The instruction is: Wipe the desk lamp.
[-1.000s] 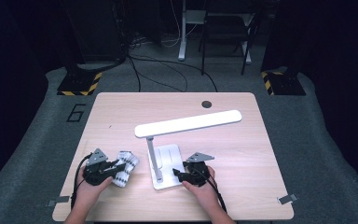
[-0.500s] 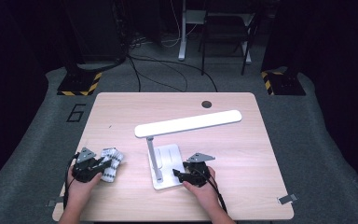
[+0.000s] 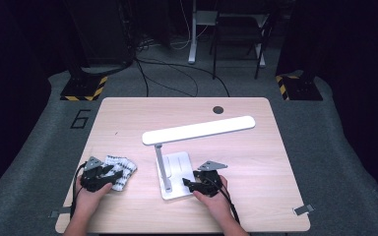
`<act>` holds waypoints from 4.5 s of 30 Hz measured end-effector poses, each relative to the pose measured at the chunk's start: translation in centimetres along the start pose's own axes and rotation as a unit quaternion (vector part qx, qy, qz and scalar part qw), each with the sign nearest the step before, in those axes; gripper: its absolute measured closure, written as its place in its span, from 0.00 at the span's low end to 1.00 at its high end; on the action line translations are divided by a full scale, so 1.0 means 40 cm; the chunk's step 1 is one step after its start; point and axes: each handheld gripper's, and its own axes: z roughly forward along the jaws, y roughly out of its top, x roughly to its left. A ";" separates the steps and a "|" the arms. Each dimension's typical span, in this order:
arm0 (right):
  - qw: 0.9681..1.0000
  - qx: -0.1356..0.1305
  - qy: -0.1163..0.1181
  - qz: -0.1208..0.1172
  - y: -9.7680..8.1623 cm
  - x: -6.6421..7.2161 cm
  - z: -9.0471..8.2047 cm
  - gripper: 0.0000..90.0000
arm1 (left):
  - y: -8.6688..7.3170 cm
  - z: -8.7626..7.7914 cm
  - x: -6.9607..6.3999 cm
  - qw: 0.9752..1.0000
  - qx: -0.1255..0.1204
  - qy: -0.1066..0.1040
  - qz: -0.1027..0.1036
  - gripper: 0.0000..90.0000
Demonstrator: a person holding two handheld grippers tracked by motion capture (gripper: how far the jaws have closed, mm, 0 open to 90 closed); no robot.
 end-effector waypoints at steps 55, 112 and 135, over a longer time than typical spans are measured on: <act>1.000 0.014 0.014 0.002 -0.018 0.005 -0.031 0.52 | 0.122 -0.053 -0.320 0.981 -0.037 -0.157 0.106 0.39; 0.999 -0.001 -0.037 -0.013 -0.019 -0.013 -0.084 0.44 | 0.221 0.053 -0.323 0.977 -0.034 -0.142 0.152 0.85; 0.998 0.024 -0.050 -0.003 -0.024 -0.029 -0.073 0.40 | 0.258 0.086 -0.267 0.984 -0.056 -0.122 0.117 0.70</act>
